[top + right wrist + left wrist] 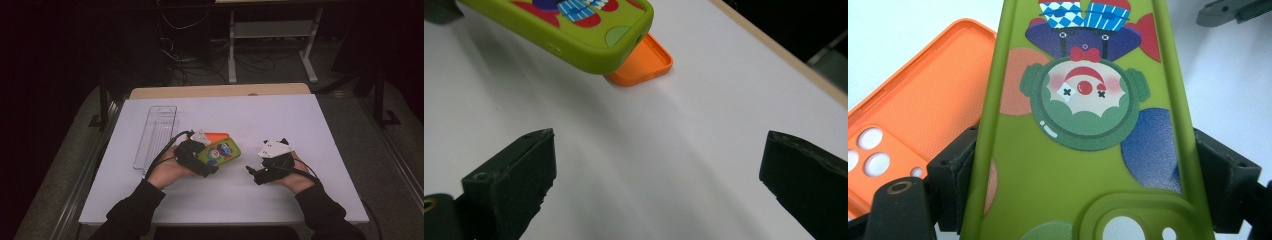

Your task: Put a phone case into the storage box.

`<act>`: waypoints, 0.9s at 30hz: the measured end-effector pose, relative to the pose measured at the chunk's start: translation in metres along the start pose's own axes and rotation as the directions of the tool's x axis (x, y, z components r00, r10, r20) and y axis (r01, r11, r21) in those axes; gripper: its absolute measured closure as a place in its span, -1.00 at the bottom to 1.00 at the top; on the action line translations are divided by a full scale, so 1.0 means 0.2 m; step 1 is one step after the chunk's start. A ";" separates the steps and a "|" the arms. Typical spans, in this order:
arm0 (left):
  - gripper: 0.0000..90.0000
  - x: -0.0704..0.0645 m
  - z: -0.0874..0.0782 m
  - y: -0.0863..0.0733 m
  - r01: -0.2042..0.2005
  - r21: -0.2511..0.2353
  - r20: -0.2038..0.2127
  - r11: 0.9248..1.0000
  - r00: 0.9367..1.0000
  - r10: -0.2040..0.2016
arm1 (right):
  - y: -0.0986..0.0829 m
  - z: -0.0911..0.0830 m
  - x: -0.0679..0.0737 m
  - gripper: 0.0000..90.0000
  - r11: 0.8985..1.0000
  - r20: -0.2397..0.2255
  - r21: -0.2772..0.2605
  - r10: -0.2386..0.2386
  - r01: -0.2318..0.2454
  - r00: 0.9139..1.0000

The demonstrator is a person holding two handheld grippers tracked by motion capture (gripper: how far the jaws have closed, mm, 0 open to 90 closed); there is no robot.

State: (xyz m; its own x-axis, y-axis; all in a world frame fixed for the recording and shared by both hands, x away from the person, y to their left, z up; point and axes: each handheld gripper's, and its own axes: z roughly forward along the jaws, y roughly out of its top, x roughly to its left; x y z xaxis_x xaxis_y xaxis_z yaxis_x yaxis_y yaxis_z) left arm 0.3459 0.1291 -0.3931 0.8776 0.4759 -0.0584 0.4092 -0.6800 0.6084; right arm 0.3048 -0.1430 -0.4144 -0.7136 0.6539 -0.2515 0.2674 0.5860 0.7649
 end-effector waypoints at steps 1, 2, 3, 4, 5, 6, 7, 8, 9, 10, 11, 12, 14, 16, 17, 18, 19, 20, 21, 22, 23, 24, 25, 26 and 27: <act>-0.66 0.00 0.00 0.00 -0.002 0.004 0.000 1.000 1.000 0.002 | 0.00 0.00 0.01 -0.98 1.000 0.015 0.006 -0.026 0.026 1.000; -0.66 0.00 0.00 0.00 -0.001 0.003 0.001 1.000 1.000 0.001 | 0.00 0.00 0.02 -0.98 0.999 0.027 0.010 -0.049 0.049 0.998; -0.66 0.00 0.00 0.00 -0.003 0.004 0.000 1.000 1.000 0.003 | 0.00 0.00 0.02 -0.98 0.998 0.034 0.014 -0.067 0.066 0.997; -0.66 0.00 0.00 0.00 -0.003 0.003 0.001 1.000 1.000 0.003 | 0.00 0.01 0.02 -0.98 0.996 0.046 0.016 -0.087 0.086 0.995; -0.66 0.00 0.00 0.00 -0.004 0.004 0.001 1.000 1.000 0.004 | 0.00 0.01 0.03 -0.98 0.995 0.052 0.013 -0.096 0.095 0.994; -0.66 0.00 0.00 0.00 -0.003 0.003 0.005 1.000 1.000 0.003 | 0.00 0.01 0.03 -0.98 0.994 0.059 0.013 -0.109 0.108 0.992; -0.66 0.00 0.00 0.00 -0.008 0.007 0.006 1.000 1.000 0.008 | 0.01 0.00 0.03 -0.98 0.993 0.070 0.013 -0.118 0.118 0.991; -0.66 0.00 0.00 0.00 -0.009 0.007 0.004 1.000 1.000 0.009 | 0.01 0.00 0.03 -0.98 0.991 0.083 0.013 -0.136 0.136 0.987; -0.66 0.00 0.01 0.00 -0.009 0.008 0.006 1.000 1.000 0.009 | 0.01 0.00 0.04 -0.98 0.988 0.095 0.015 -0.152 0.151 0.984; -0.66 0.00 0.01 0.00 -0.011 0.008 0.004 1.000 1.000 0.011 | 0.01 0.00 0.04 -0.98 0.985 0.111 0.018 -0.175 0.174 0.978; -0.66 0.00 0.00 0.00 -0.015 0.008 0.003 1.000 1.000 0.015 | 0.01 0.00 0.05 -0.98 0.982 0.121 0.019 -0.189 0.188 0.975; -0.66 0.00 0.00 0.01 -0.023 0.008 0.002 1.000 1.000 0.023 | 0.01 0.00 0.05 -0.98 0.977 0.130 0.023 -0.211 0.210 0.969; -0.66 0.00 0.00 0.01 -0.023 0.009 0.001 1.000 1.000 0.023 | 0.01 0.00 0.06 -0.98 0.962 0.150 0.036 -0.274 0.272 0.950; -0.66 0.00 0.00 0.01 -0.022 0.009 0.002 1.000 1.000 0.022 | 0.01 0.01 0.07 -0.98 0.953 0.171 0.037 -0.302 0.300 0.938; -0.66 0.00 0.00 0.01 -0.022 0.009 0.003 1.000 1.000 0.022 | 0.01 0.01 0.08 -0.98 0.950 0.174 0.038 -0.312 0.310 0.934; -0.66 0.00 0.00 0.01 -0.020 0.008 0.003 1.000 1.000 0.020 | 0.01 0.01 0.08 -0.98 0.944 0.178 0.043 -0.330 0.327 0.927; -0.66 0.00 0.00 0.01 -0.019 0.007 0.002 1.000 1.000 0.019 | 0.01 0.01 0.09 -0.98 0.941 0.183 0.046 -0.339 0.337 0.923; -0.66 0.00 0.00 0.01 -0.017 0.005 0.001 1.000 1.000 0.017 | 0.01 0.01 0.09 -0.98 0.935 0.188 0.053 -0.354 0.350 0.916; -0.66 0.00 0.00 0.01 -0.018 0.006 0.003 1.000 1.000 0.018 | 0.01 0.01 0.10 -0.98 0.934 0.205 0.050 -0.357 0.354 0.911; -0.66 0.00 0.00 0.01 -0.019 0.008 0.003 1.000 1.000 0.019 | 0.01 0.01 0.10 -0.98 0.929 0.210 0.051 -0.368 0.365 0.906; -0.66 0.00 0.00 0.01 -0.021 0.008 0.003 1.000 1.000 0.021 | 0.01 0.01 0.10 -0.98 0.926 0.217 0.052 -0.377 0.375 0.900; -0.66 0.00 0.00 0.01 -0.024 0.011 0.004 1.000 1.000 0.024 | 0.01 0.01 0.11 -0.98 0.922 0.219 0.052 -0.385 0.384 0.896; -0.66 0.00 0.00 0.01 -0.025 0.011 0.004 1.000 1.000 0.025 | 0.01 0.01 0.11 -0.98 0.920 0.233 0.052 -0.390 0.389 0.891; -0.66 0.00 0.00 0.01 -0.018 0.006 0.004 1.000 1.000 0.018 | 0.01 0.01 0.11 -0.98 0.912 0.240 0.058 -0.407 0.406 0.881; -0.66 0.00 0.01 0.01 -0.001 -0.009 0.003 1.000 1.000 0.001 | 0.01 0.01 0.11 -0.98 0.895 0.242 0.073 -0.445 0.441 0.862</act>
State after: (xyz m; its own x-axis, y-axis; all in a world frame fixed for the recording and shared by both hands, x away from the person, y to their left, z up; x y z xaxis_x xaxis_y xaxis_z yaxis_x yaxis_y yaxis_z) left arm 0.3459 0.1271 -0.3932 0.8790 0.4731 -0.0602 0.4058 -0.6755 0.6156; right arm 0.2908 -0.1265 -0.4198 -0.5772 0.4192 -0.7008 -0.0279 0.8476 0.5300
